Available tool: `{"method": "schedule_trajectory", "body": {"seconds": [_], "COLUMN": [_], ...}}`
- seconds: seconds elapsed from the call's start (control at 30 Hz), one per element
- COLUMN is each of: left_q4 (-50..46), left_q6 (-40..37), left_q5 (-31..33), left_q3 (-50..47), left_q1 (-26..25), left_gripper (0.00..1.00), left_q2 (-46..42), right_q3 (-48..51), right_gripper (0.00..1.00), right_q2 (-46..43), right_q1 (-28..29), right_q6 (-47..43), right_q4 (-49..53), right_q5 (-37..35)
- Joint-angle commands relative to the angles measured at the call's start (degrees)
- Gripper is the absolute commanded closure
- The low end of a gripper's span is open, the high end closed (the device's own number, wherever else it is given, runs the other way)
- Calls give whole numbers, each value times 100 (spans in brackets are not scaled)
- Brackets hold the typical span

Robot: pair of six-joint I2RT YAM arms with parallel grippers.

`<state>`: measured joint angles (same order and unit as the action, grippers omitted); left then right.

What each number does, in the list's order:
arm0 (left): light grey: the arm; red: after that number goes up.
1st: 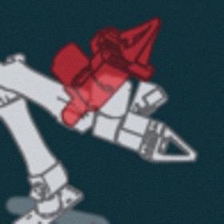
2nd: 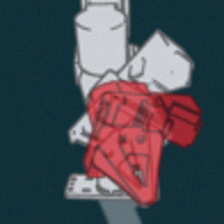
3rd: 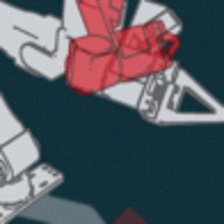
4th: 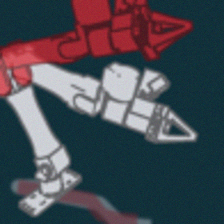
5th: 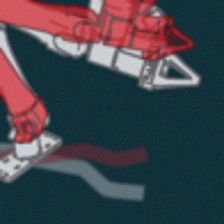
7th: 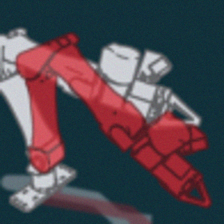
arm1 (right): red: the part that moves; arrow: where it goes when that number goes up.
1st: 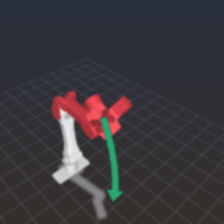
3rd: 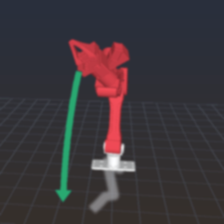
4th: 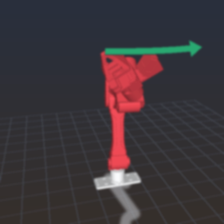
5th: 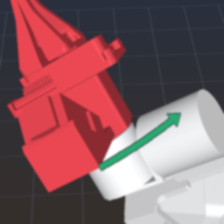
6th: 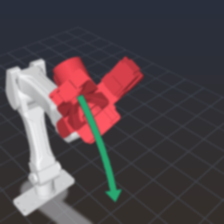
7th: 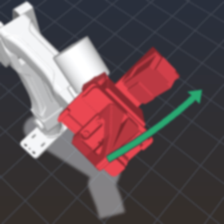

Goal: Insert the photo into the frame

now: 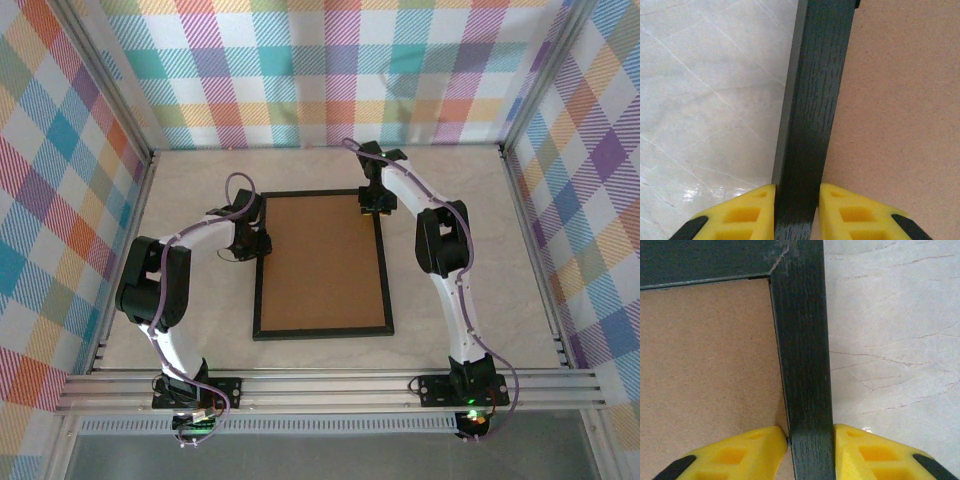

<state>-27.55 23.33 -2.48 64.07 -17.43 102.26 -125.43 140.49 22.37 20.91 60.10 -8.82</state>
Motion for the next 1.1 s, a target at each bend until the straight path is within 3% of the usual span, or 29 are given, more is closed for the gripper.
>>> {"method": "schedule_trajectory", "body": {"seconds": [0.0, 0.3, 0.57, 0.8, 1.07], "left_q4": [-78, -198, -287, -365, -383], "left_q6": [83, 58, 48, 23, 13], "left_q5": [-431, -209, -151, -112, -121], "left_q3": [-146, -161, -92, -41, -70], "left_q1": [-177, -4, 60, 80, 81], "left_gripper": [76, 75, 75, 74, 77], "left_q2": [305, 186, 97, 40, -11], "right_q3": [349, 576, 1709, 3190, 4320], "right_gripper": [64, 59, 57, 56, 56], "right_q2": [646, -928, -2425, -3169, -3270], "right_q1": [779, 178, -280, -336, -328], "right_q6": [-71, -241, -386, -261, -48], "right_q4": [343, 248, -41, -555, -1213], "right_q5": [1568, 654, 257, 540, 1223]}}
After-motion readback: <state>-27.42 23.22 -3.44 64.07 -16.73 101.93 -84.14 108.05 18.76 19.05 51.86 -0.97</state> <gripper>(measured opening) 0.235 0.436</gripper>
